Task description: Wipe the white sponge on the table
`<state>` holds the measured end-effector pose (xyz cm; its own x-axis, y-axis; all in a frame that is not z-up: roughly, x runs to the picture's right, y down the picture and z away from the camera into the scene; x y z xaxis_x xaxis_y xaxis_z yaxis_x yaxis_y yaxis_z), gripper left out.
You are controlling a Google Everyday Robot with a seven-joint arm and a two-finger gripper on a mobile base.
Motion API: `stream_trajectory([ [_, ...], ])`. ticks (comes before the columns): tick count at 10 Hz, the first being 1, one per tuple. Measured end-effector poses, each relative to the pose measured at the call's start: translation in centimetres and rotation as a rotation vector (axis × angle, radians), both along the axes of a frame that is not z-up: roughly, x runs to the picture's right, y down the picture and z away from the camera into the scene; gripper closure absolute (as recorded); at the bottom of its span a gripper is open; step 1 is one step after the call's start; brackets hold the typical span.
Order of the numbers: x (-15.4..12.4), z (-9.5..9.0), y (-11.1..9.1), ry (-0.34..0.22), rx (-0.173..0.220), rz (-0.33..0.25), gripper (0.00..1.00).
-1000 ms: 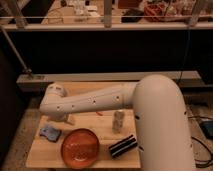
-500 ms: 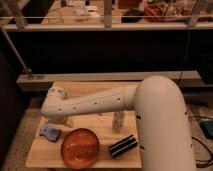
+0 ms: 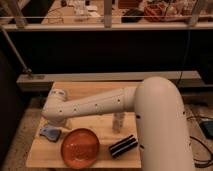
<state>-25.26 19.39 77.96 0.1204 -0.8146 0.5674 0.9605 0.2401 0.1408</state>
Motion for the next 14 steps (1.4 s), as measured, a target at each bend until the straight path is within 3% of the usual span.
stream_trajectory([
  [14,-1.7,0.7,3.4,-0.045,-0.047,0.004,0.20],
])
